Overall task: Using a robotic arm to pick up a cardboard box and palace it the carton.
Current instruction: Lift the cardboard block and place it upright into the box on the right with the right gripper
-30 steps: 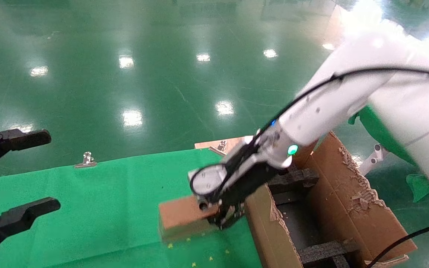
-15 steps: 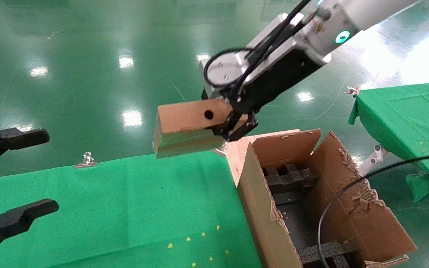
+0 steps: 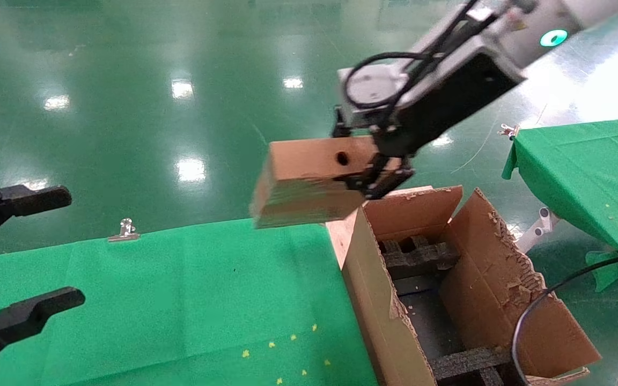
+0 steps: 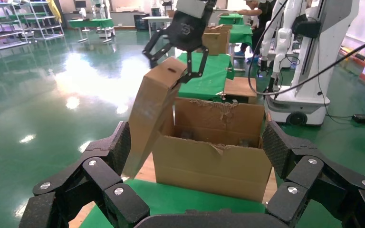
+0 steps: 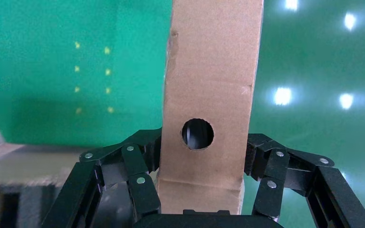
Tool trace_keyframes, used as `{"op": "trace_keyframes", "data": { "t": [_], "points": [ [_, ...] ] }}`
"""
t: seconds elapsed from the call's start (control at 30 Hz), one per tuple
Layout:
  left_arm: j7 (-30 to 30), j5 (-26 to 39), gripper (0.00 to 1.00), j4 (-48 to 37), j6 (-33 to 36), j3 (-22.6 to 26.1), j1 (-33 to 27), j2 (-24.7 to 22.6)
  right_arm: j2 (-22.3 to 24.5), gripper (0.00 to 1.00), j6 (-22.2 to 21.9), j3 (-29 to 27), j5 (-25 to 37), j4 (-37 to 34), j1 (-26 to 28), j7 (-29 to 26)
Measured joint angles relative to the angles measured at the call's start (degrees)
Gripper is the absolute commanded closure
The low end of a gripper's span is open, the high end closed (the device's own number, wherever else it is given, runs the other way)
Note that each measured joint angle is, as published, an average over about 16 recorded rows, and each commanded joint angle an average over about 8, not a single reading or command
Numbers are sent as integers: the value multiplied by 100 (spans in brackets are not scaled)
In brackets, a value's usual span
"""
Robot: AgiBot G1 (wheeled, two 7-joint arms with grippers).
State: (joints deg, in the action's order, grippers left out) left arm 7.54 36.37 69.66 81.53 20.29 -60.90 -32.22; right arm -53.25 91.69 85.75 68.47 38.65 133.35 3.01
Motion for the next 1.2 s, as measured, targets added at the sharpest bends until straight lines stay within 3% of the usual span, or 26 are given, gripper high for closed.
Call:
{"op": "trace_keyframes", "data": {
  "t": [0.67,1.2],
  "points": [
    [0,0,0,0,0,0,0,0,1813,100,-50,2139,-52,236,1265,-477],
    [-1,-1,0,-1,-1,0,1,1,2277,100,-231,2734,-237,318,1527,-895]
  ]
}}
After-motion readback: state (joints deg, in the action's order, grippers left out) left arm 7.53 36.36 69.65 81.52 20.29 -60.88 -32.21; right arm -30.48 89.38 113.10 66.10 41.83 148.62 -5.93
